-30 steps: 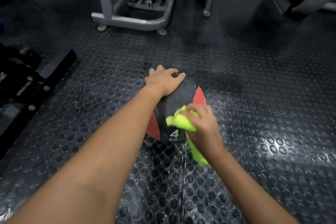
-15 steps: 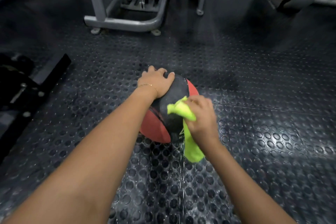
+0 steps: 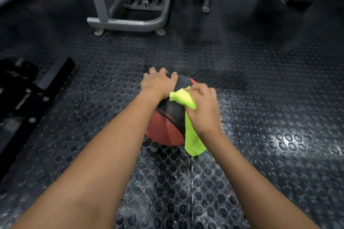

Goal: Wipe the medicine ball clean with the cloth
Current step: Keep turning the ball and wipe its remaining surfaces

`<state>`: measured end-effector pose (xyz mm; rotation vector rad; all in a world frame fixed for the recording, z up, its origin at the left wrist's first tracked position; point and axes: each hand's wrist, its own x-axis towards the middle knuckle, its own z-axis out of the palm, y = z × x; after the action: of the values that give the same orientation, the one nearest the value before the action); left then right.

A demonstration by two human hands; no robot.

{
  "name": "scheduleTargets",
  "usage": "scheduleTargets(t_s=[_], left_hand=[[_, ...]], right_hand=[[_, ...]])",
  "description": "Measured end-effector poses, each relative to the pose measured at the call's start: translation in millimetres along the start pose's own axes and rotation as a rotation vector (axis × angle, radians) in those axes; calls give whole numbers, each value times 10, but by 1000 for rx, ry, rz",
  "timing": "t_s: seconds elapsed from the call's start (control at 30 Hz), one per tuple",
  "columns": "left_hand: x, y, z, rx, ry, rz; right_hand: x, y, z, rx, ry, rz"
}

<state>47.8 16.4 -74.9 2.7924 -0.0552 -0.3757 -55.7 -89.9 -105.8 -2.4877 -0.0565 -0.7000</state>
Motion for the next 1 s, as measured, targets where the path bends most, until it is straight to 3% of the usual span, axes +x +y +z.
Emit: scheduleTargets(t_s=[0.1,0.17,0.23,0.3,0.37,0.43,0.53,0.6,0.63,0.77,0.8,1.0], left_hand=[[5,-40,-9,-10,3,16],[-4,-41,5,-19,17,26],[-23,-11,21,-29,37,28],[-54,18,43,-34,47,27],[-116,2,57,-39,53,33],[-172,-43,47,-41,52,52],[-280,-120,10,-61,64,62],[-434,-141,29,-100,120,72],[-549,-159,58,-114,156,96],[-984,-384,146,-77,248,195],[-1051,-435,142,-62,246,189],[-1056,-180,123,-113,146,-155]], right_hand=[[-254,-13,26,-64,-59,-452],[-239,29,-32,-122,-135,-584],[-80,59,-47,-103,-105,-423],[51,47,-52,20,-46,-23],[9,-18,-14,77,12,220],[-177,-91,27,36,9,178],[-519,-150,0,28,-53,-95],[-689,-157,-65,55,-71,-169],[-751,-149,-87,99,-39,-129],[-775,-220,-193,381,96,365],[-791,-263,-217,380,96,404],[-1173,-467,-326,290,-18,188]])
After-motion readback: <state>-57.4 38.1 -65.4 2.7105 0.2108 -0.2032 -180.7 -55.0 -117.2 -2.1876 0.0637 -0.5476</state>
